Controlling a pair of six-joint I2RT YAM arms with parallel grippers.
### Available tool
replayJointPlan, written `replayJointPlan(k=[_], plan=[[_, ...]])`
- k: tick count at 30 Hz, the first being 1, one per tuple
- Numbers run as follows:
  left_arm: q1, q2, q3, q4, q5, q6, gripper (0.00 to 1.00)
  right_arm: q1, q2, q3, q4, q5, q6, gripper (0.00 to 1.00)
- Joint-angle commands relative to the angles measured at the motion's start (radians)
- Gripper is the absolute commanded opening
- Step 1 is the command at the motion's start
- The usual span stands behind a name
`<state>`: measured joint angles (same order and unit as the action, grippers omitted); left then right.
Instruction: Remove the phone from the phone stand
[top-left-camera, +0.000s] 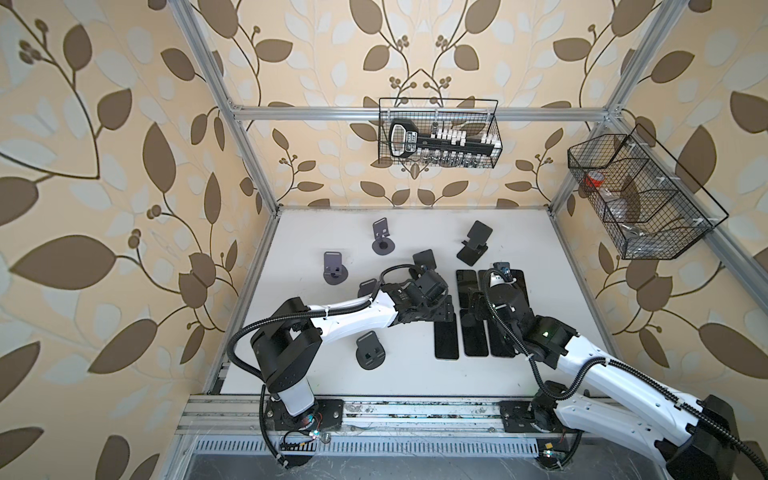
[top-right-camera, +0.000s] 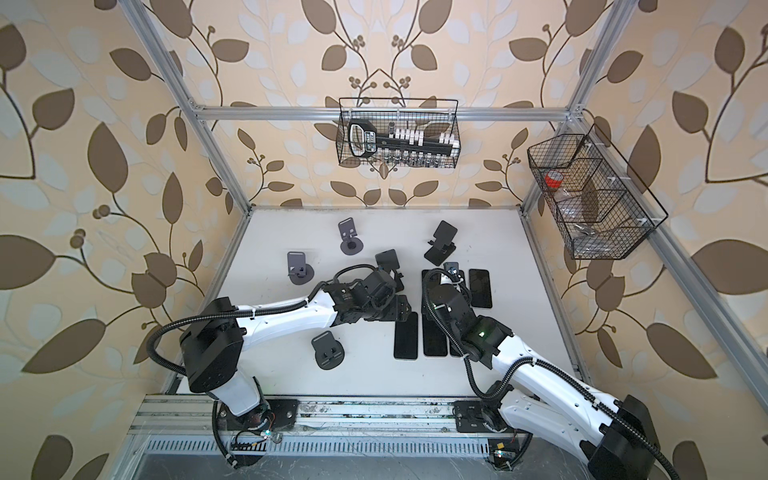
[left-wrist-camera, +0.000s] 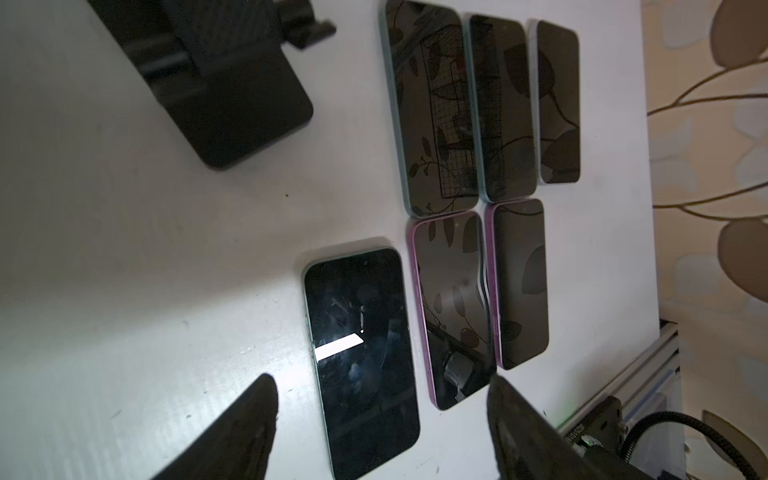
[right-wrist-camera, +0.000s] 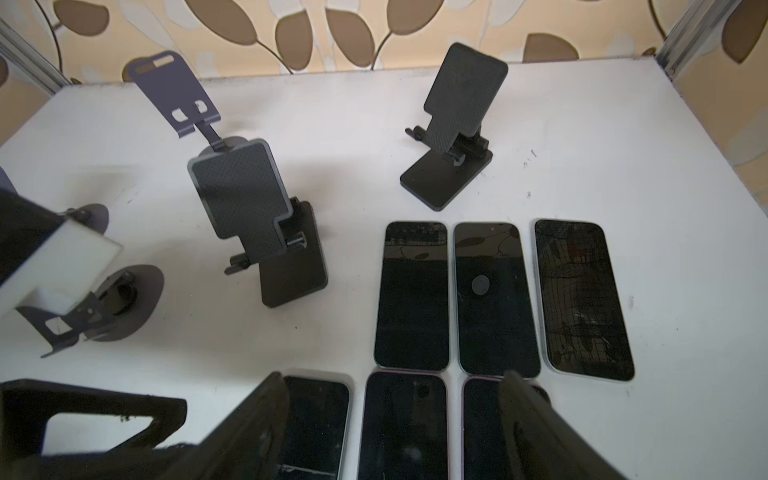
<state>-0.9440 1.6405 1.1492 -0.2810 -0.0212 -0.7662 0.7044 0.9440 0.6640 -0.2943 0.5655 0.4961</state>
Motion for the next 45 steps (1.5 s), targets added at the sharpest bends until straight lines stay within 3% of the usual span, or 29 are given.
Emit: replayJointPlan(k=[1,9,12,17,24,31,35,39,43,45], plan=[[-0.012,-0.092,-0.018,0.05,-0.154,0.129,0.8,-0.037,0.011,0.029,0.095,0.022,-0.04,0.81],[0.019,-0.191,-0.135,0.3,-0.452,0.43,0.83,-0.248,0.078,0.021,0.331,-0.074,-0.093,0.85],[0.069,-0.251,-0.18,0.38,-0.48,0.491,0.84,-0.296,0.115,0.005,0.417,-0.031,-0.098,0.88],[0.202,-0.352,-0.201,0.368,-0.507,0.56,0.87,-0.328,0.164,-0.027,0.524,0.045,-0.127,0.91],[0.464,-0.508,-0.329,0.427,-0.534,0.637,0.9,-0.391,0.265,-0.106,0.765,0.143,-0.212,0.95],[0.677,-0.611,-0.532,0.545,-0.639,0.72,0.97,-0.647,0.414,-0.072,0.88,0.073,-0.216,0.96],[0.772,-0.595,-0.646,0.651,-0.607,0.712,0.98,-0.724,0.476,-0.068,0.935,0.047,-0.245,0.96],[0.781,-0.494,-0.711,0.755,-0.598,0.738,0.98,-0.734,0.503,-0.123,1.01,-0.038,-0.345,0.95],[0.789,-0.405,-0.742,0.853,-0.592,0.758,0.99,-0.733,0.464,-0.169,1.024,-0.148,-0.384,0.94],[0.794,-0.404,-0.729,0.826,-0.56,0.761,0.99,-0.732,0.444,-0.185,1.02,-0.15,-0.381,0.93]])
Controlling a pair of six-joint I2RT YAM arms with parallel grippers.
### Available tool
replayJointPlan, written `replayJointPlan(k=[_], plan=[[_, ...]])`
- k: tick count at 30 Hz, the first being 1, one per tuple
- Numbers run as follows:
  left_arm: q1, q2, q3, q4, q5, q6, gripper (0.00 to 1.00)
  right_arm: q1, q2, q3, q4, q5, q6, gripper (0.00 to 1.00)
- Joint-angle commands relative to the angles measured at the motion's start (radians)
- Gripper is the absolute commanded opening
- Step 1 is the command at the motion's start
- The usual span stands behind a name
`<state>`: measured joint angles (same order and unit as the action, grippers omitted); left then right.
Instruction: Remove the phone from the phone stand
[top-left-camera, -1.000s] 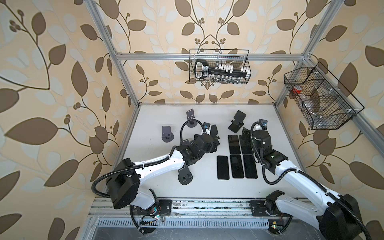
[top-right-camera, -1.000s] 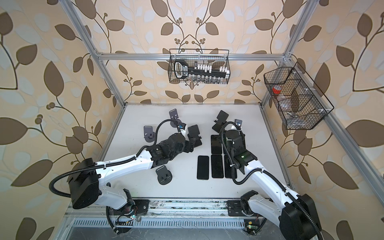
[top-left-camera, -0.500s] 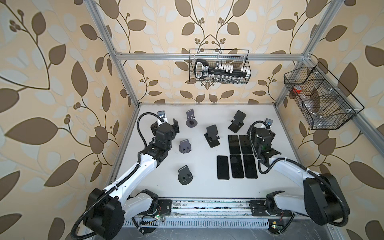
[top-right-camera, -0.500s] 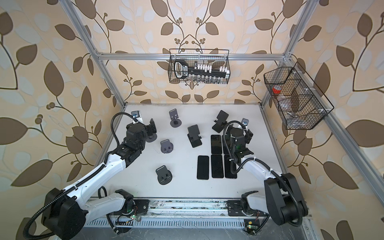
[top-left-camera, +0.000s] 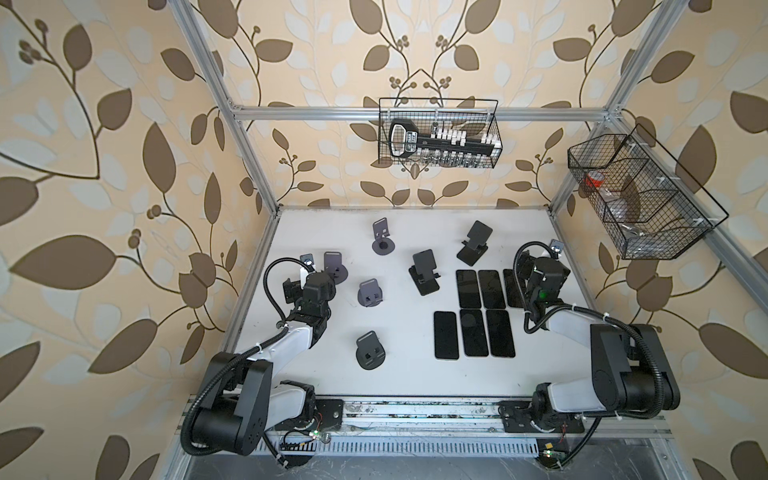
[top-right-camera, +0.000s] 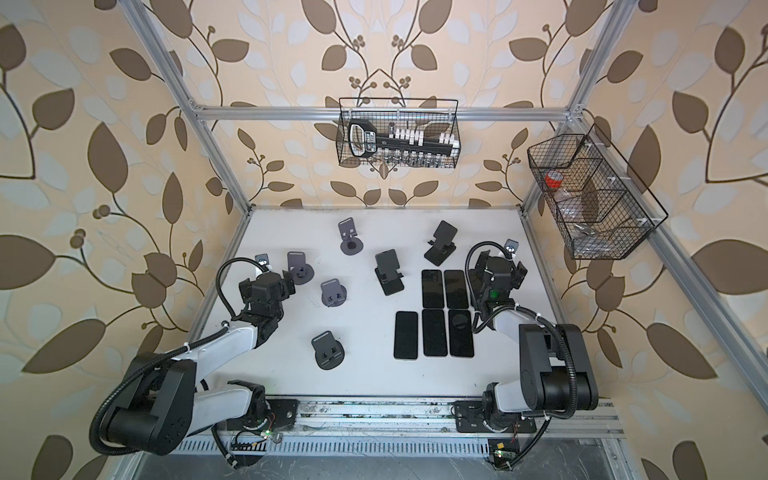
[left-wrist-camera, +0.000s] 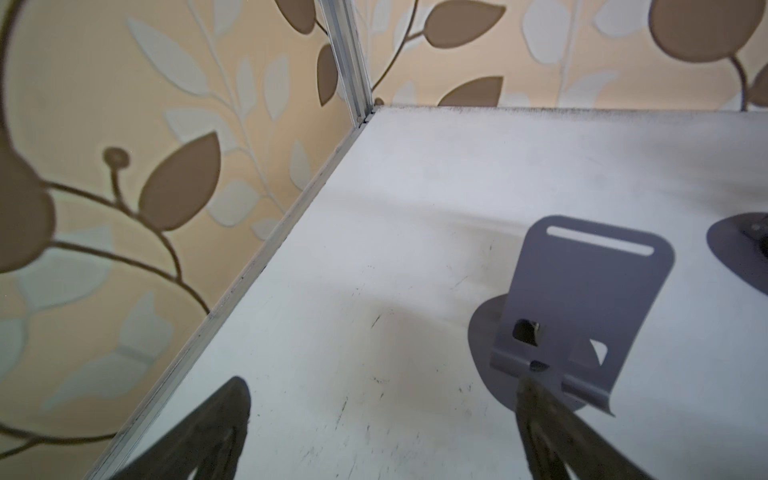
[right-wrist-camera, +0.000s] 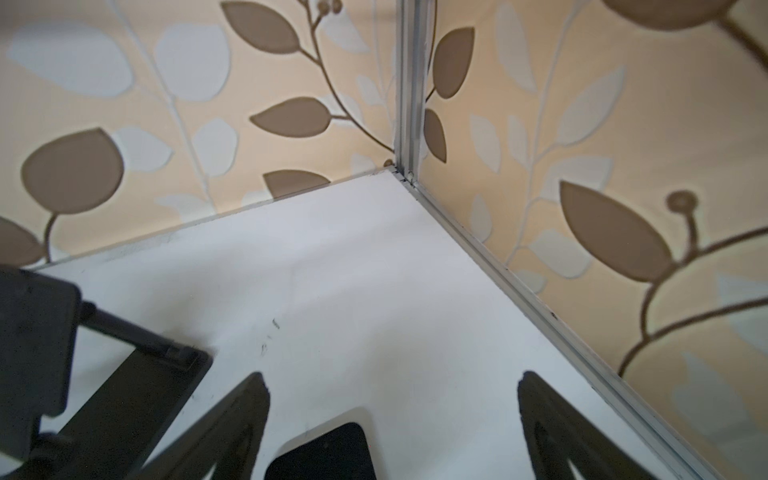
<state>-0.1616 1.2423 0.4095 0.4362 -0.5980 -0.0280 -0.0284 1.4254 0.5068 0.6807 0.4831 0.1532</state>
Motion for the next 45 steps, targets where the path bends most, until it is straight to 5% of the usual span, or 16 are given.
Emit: replayJointPlan(k=[1,12,25,34,45], plan=[[0.014,-0.002,0.007,0.125,0.021,0.027,0.99,0.0,-0.047,-0.028,0.018,-0.057,-0.031,0.93],[0.017,-0.008,-0.008,0.15,0.242,0.113,0.99,0.016,-0.078,-0.073,-0.047,-0.04,0.016,0.92],[0.067,0.038,-0.014,0.271,0.504,0.126,0.99,0.036,-0.05,-0.203,0.241,-0.234,-0.056,0.93],[0.098,0.06,-0.039,0.364,0.53,0.171,0.99,0.056,-0.025,-0.283,0.396,-0.18,-0.06,0.93],[0.1,-0.032,-0.004,0.114,0.335,0.083,0.99,0.056,0.005,-0.294,0.439,-0.158,-0.045,0.93]])
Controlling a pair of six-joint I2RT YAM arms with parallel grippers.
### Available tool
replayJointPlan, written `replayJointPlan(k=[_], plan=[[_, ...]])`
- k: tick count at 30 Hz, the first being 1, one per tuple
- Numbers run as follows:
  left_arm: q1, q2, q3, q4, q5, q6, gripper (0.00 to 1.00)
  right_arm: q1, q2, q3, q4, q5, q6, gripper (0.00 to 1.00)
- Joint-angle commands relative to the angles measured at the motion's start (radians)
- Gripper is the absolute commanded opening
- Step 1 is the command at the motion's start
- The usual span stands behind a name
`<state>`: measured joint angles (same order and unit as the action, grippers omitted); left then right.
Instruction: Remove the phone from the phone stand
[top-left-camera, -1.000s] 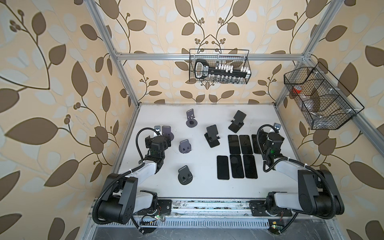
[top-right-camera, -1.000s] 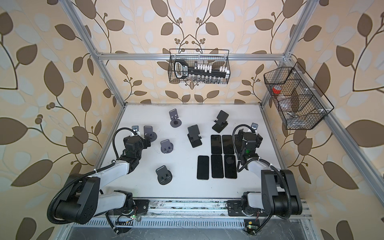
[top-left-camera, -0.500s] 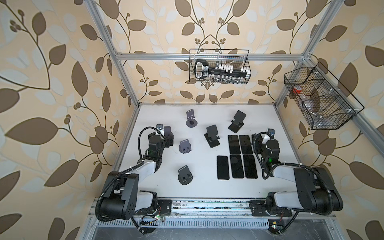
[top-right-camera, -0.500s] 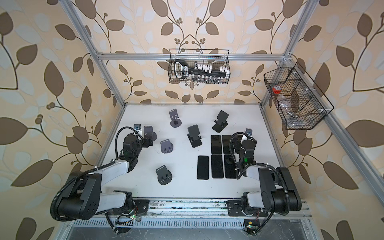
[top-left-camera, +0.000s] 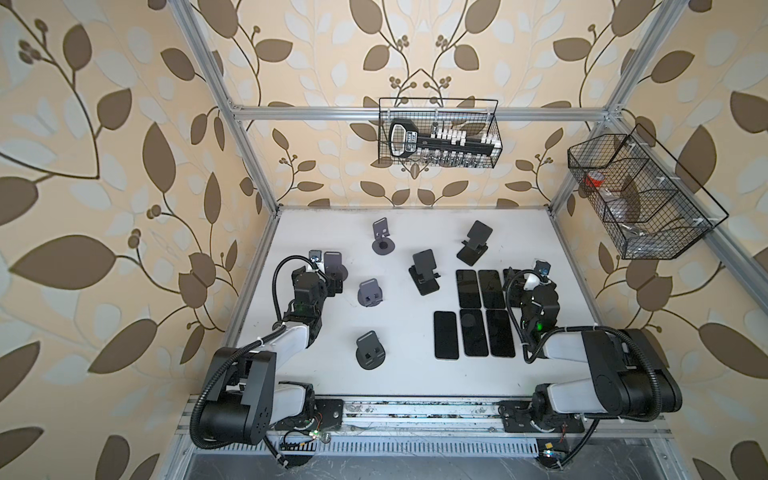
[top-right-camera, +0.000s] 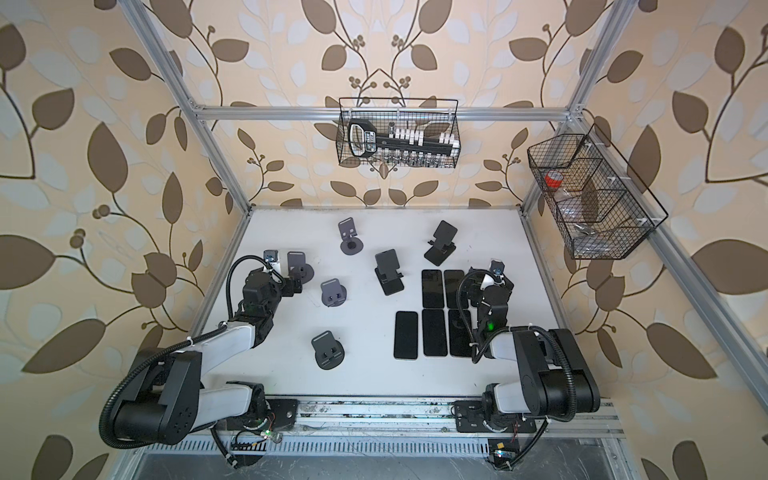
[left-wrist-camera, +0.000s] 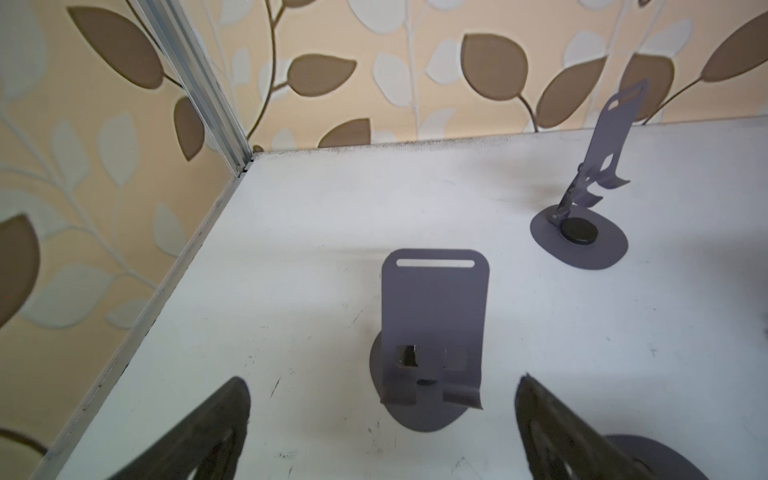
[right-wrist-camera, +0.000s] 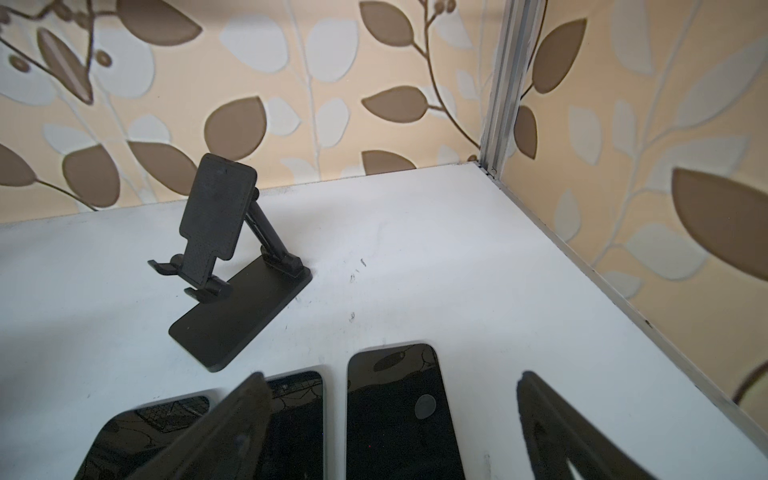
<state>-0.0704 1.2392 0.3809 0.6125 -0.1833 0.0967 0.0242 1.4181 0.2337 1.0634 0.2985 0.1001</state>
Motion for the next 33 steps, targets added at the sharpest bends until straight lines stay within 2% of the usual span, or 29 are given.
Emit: replayJointPlan(k=[1,7,10,14,23,27,31,33], plan=[[0.009,-0.03,0.04,-0.11,-0.1,-0.052,0.99,0.003,0.013,-0.019,0.056,0.028,0.01,0.93],[0.008,-0.05,0.015,-0.084,-0.105,-0.049,0.99,0.002,0.016,-0.017,0.055,0.027,0.009,0.93],[0.01,-0.055,0.031,-0.13,-0.107,-0.098,0.99,0.003,0.019,-0.012,0.046,0.026,0.009,0.94],[0.011,-0.032,0.046,-0.132,0.017,-0.123,0.99,0.003,0.019,-0.011,0.044,0.025,0.009,0.94],[0.01,0.019,0.033,-0.004,0.143,-0.038,0.99,0.003,0.02,-0.01,0.042,0.025,0.009,0.94],[0.011,0.032,0.046,-0.01,0.127,-0.045,0.99,0.003,0.018,-0.015,0.05,0.025,0.009,0.94],[0.011,0.065,0.12,-0.172,0.081,-0.069,0.99,0.003,0.017,-0.016,0.052,0.025,0.009,0.94],[0.012,0.092,0.1,-0.14,0.084,-0.078,0.99,0.003,0.016,-0.019,0.056,0.025,0.009,0.94]])
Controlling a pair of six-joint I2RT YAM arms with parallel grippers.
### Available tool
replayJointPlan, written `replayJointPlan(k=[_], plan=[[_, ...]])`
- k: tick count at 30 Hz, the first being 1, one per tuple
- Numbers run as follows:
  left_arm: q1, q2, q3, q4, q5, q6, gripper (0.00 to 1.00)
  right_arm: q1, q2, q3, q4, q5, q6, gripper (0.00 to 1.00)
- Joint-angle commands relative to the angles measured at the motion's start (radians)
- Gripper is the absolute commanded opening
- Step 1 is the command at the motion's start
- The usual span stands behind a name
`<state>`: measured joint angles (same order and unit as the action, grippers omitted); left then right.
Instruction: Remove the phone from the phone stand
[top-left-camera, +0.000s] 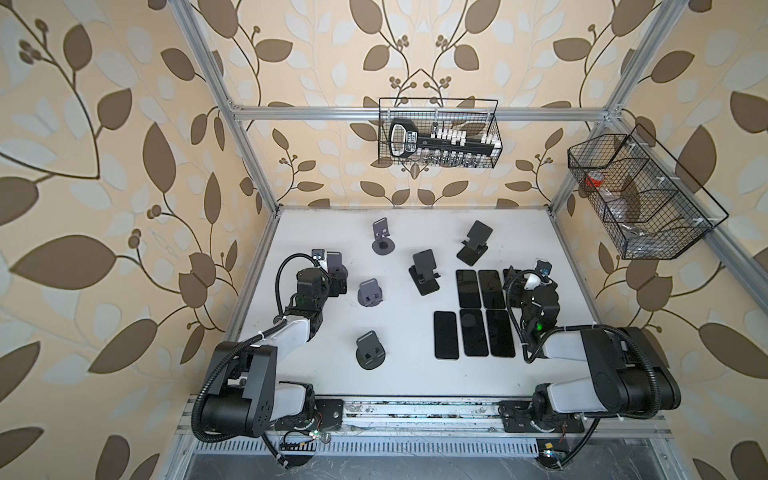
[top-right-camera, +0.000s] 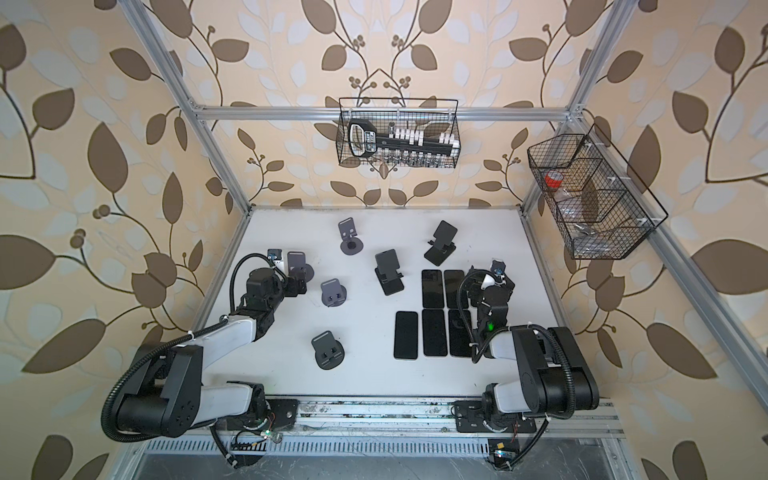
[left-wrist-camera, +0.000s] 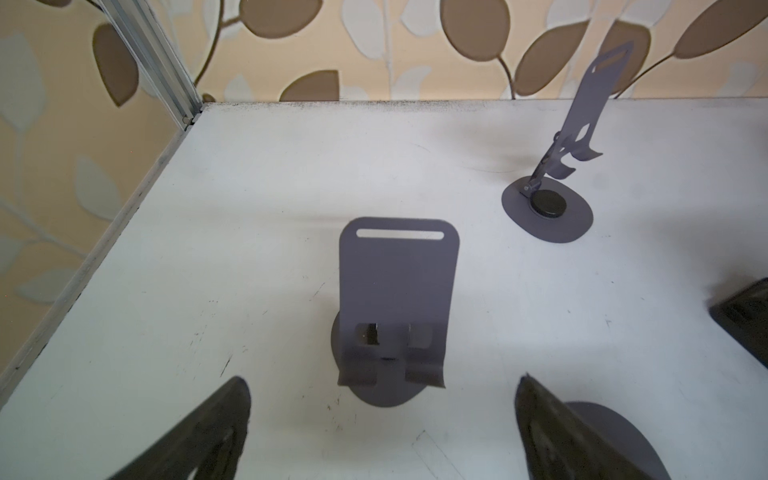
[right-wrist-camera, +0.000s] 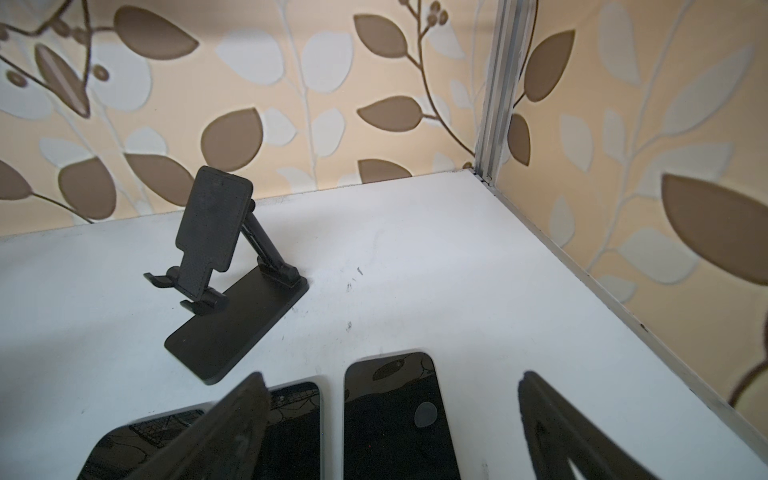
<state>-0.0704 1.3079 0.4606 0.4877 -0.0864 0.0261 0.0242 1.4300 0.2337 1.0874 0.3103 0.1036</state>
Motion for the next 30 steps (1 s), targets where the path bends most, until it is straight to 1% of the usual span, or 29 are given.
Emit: replayJointPlan(k=[1,6,7,9,10,11,12,13,14,15,18,19,30], plan=[[0.012,0.039,-0.001,0.03,0.011,-0.001,0.99,0.003,0.004,-0.019,0.033,0.013,0.005,0.94],[0.015,0.126,-0.068,0.213,0.072,0.026,0.99,0.003,0.004,-0.023,0.038,0.014,0.005,0.94],[0.016,0.168,-0.082,0.252,0.075,0.025,0.99,0.003,0.004,-0.026,0.045,0.009,0.004,0.94],[0.023,0.184,-0.104,0.309,0.07,0.018,0.99,0.003,0.016,-0.038,0.076,-0.01,-0.003,0.94],[0.024,0.177,-0.095,0.279,0.069,0.013,0.99,0.002,0.041,-0.048,0.107,-0.009,-0.003,0.94],[0.024,0.183,-0.085,0.269,0.051,0.004,0.99,0.003,0.077,-0.058,0.178,0.0,-0.007,0.95],[0.028,0.195,-0.07,0.257,0.015,-0.015,0.99,0.006,0.091,-0.056,0.201,0.003,-0.013,0.95],[0.04,0.195,-0.065,0.237,0.025,-0.025,0.99,0.011,0.069,-0.033,0.11,0.009,-0.009,0.95],[0.042,0.194,-0.065,0.237,0.029,-0.026,0.99,0.008,0.059,-0.022,0.069,0.003,0.006,0.95],[0.043,0.197,-0.063,0.238,0.028,-0.026,0.99,0.005,0.072,-0.03,0.113,0.005,-0.001,0.95],[0.044,0.198,-0.061,0.236,0.03,-0.027,0.99,0.004,0.068,-0.026,0.097,0.004,0.002,0.97],[0.046,0.198,-0.06,0.233,0.032,-0.027,0.99,0.005,0.068,-0.026,0.098,0.004,0.002,0.99],[0.045,0.187,-0.069,0.241,0.032,-0.026,0.99,0.003,0.066,-0.027,0.094,0.002,0.002,0.99]])
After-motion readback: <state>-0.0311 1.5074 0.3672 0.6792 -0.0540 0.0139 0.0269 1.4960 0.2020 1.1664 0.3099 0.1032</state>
